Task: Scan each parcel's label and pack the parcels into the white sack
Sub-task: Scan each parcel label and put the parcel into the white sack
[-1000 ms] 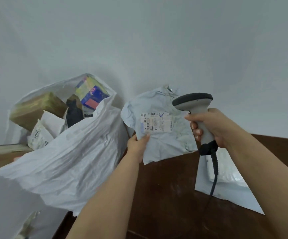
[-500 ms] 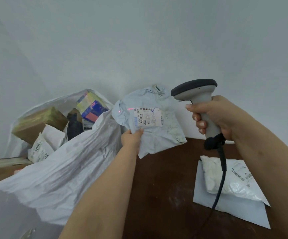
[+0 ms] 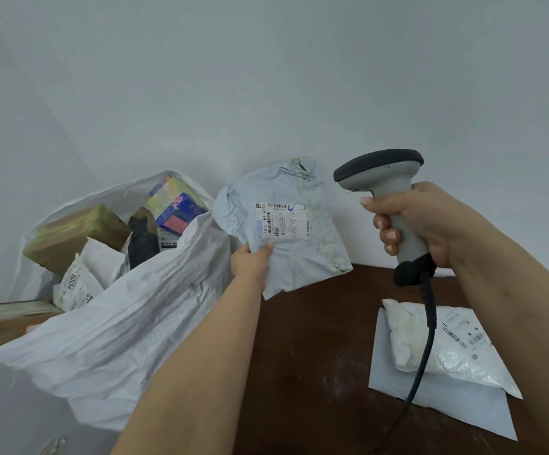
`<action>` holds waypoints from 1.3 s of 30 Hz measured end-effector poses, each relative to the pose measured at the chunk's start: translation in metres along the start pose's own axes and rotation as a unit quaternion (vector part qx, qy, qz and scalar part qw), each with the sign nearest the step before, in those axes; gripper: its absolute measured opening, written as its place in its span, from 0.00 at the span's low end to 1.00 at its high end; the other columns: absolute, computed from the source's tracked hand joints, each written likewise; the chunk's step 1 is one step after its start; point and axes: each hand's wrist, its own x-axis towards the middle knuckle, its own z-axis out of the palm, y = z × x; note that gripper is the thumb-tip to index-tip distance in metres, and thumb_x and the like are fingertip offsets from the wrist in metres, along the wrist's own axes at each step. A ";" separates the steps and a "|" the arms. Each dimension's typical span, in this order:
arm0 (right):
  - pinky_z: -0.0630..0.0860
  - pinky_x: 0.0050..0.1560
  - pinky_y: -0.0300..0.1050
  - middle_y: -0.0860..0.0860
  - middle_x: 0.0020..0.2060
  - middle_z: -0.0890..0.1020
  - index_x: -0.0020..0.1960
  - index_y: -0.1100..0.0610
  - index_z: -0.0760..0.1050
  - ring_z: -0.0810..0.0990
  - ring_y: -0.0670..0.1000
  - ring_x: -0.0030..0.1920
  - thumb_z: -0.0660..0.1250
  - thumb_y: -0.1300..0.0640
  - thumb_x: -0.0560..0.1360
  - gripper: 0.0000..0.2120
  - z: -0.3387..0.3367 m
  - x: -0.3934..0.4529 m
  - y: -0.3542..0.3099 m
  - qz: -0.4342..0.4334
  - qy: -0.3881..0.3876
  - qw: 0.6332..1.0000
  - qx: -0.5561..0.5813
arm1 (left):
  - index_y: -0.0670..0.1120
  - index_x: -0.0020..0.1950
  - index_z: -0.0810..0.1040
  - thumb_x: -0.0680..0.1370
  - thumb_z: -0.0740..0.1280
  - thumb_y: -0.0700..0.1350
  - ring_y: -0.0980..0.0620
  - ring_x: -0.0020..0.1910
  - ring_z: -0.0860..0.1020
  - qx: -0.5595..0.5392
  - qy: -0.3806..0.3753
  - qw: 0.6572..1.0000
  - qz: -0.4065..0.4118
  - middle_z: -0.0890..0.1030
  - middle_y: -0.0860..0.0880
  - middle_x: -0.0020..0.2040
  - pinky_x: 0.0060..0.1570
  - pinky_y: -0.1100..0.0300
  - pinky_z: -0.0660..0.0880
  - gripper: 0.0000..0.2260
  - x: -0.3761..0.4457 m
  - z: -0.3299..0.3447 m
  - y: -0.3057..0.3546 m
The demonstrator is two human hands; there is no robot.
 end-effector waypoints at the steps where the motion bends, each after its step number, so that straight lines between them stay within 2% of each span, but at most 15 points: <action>1: 0.68 0.23 0.39 0.52 0.26 0.71 0.46 0.60 0.71 0.66 0.47 0.20 0.69 0.61 0.77 0.07 0.001 0.000 0.000 0.000 0.000 1.000 -0.001 | 0.43 0.56 0.82 0.72 0.76 0.42 0.45 0.50 0.83 -0.004 -0.002 1.000 0.002 0.84 0.45 0.50 0.54 0.46 0.80 0.14 -0.002 -0.001 0.001; 4: 0.69 0.23 0.39 0.52 0.26 0.72 0.48 0.60 0.72 0.67 0.47 0.21 0.70 0.61 0.76 0.07 0.006 0.003 -0.001 -0.004 0.001 1.000 0.001 | 0.42 0.58 0.81 0.73 0.75 0.41 0.45 0.50 0.83 -0.010 -0.015 1.000 0.022 0.84 0.46 0.51 0.53 0.47 0.80 0.14 -0.008 -0.004 0.010; 6: 0.69 0.23 0.39 0.52 0.26 0.72 0.49 0.61 0.72 0.67 0.47 0.21 0.70 0.61 0.76 0.08 0.013 0.006 -0.003 -0.008 -0.002 1.000 0.000 | 0.41 0.60 0.79 0.76 0.72 0.40 0.48 0.50 0.82 0.002 -0.028 0.998 0.050 0.83 0.48 0.52 0.47 0.55 0.81 0.13 -0.016 -0.009 0.025; 9: 0.70 0.22 0.39 0.52 0.26 0.72 0.48 0.60 0.73 0.68 0.47 0.21 0.70 0.61 0.76 0.06 0.032 0.012 -0.003 -0.012 -0.018 1.000 0.003 | 0.41 0.63 0.75 0.78 0.66 0.38 0.49 0.52 0.80 0.015 -0.009 0.990 0.138 0.81 0.47 0.54 0.46 0.60 0.79 0.13 -0.029 -0.024 0.063; 12: 0.70 0.22 0.39 0.51 0.25 0.72 0.48 0.60 0.73 0.68 0.46 0.21 0.69 0.61 0.77 0.05 0.056 0.017 -0.001 -0.009 -0.045 0.999 0.011 | 0.42 0.71 0.65 0.78 0.65 0.36 0.50 0.54 0.76 -0.012 0.074 0.971 0.228 0.76 0.47 0.58 0.56 0.56 0.76 0.22 -0.027 -0.058 0.106; 16: 0.70 0.21 0.38 0.51 0.25 0.72 0.48 0.60 0.73 0.68 0.46 0.21 0.69 0.60 0.77 0.06 0.086 0.024 0.005 0.000 -0.080 0.997 0.009 | 0.49 0.75 0.57 0.77 0.64 0.39 0.46 0.68 0.72 0.023 0.213 0.921 0.325 0.69 0.45 0.71 0.69 0.48 0.69 0.29 -0.014 -0.132 0.153; 18: 0.69 0.21 0.39 0.51 0.25 0.72 0.47 0.60 0.72 0.68 0.47 0.21 0.70 0.60 0.77 0.06 0.099 0.028 0.009 0.004 -0.092 0.996 0.011 | 0.49 0.77 0.56 0.77 0.61 0.35 0.47 0.70 0.68 0.059 0.282 0.888 0.359 0.66 0.44 0.73 0.73 0.55 0.62 0.30 -0.013 -0.165 0.167; 20: 0.69 0.21 0.39 0.51 0.25 0.72 0.47 0.60 0.72 0.67 0.47 0.21 0.70 0.60 0.76 0.06 0.109 0.031 0.013 0.011 -0.101 0.995 0.015 | 0.52 0.78 0.57 0.77 0.58 0.31 0.49 0.65 0.70 0.089 0.355 0.864 0.346 0.62 0.44 0.72 0.64 0.66 0.62 0.31 -0.015 -0.192 0.173; 22: 0.68 0.22 0.39 0.51 0.25 0.72 0.48 0.60 0.73 0.67 0.47 0.22 0.69 0.61 0.76 0.06 0.117 0.035 0.018 0.019 -0.108 0.994 0.017 | 0.55 0.77 0.61 0.78 0.55 0.31 0.51 0.57 0.71 0.154 0.392 0.853 0.308 0.58 0.44 0.73 0.56 0.70 0.62 0.31 -0.012 -0.215 0.165; 25: 0.68 0.22 0.40 0.51 0.25 0.71 0.49 0.61 0.72 0.67 0.47 0.21 0.69 0.61 0.77 0.06 0.128 0.039 0.025 0.032 -0.116 0.993 0.014 | 0.53 0.72 0.68 0.78 0.58 0.34 0.45 0.68 0.67 0.293 0.348 0.861 0.228 0.57 0.46 0.76 0.65 0.57 0.66 0.24 -0.002 -0.234 0.128; 27: 0.68 0.22 0.40 0.52 0.25 0.71 0.49 0.61 0.72 0.66 0.47 0.21 0.69 0.61 0.77 0.07 0.132 0.041 0.030 0.037 -0.119 0.992 0.007 | 0.50 0.69 0.72 0.79 0.60 0.38 0.38 0.68 0.64 0.473 0.290 0.820 0.140 0.59 0.43 0.73 0.61 0.45 0.70 0.18 0.003 -0.235 0.101; 29: 0.68 0.22 0.40 0.52 0.25 0.71 0.49 0.62 0.72 0.66 0.47 0.21 0.69 0.61 0.77 0.07 0.134 0.043 0.034 0.041 -0.115 0.992 0.004 | 0.48 0.65 0.75 0.81 0.58 0.42 0.35 0.65 0.65 0.574 0.227 0.782 0.085 0.61 0.41 0.69 0.58 0.43 0.70 0.14 0.009 -0.234 0.081; 32: 0.68 0.22 0.39 0.52 0.25 0.71 0.49 0.62 0.72 0.67 0.47 0.21 0.69 0.61 0.77 0.07 0.130 0.046 0.039 0.052 -0.101 0.993 0.008 | 0.50 0.68 0.73 0.81 0.56 0.43 0.33 0.66 0.63 0.581 0.181 0.791 0.059 0.59 0.39 0.71 0.63 0.43 0.66 0.16 0.019 -0.232 0.070; 36: 0.69 0.22 0.39 0.52 0.25 0.72 0.49 0.61 0.72 0.67 0.47 0.21 0.69 0.61 0.77 0.07 0.117 0.049 0.044 0.065 -0.077 0.995 0.024 | 0.57 0.77 0.57 0.79 0.62 0.43 0.34 0.75 0.48 0.487 0.257 0.834 0.039 0.39 0.39 0.78 0.68 0.39 0.60 0.28 0.021 -0.225 0.085; 39: 0.69 0.23 0.39 0.51 0.25 0.72 0.51 0.61 0.72 0.67 0.47 0.21 0.69 0.60 0.77 0.07 0.106 0.049 0.048 0.070 -0.067 0.995 0.035 | 0.58 0.78 0.54 0.77 0.65 0.42 0.34 0.77 0.39 0.479 0.307 0.819 0.078 0.34 0.40 0.78 0.69 0.31 0.52 0.33 0.018 -0.221 0.094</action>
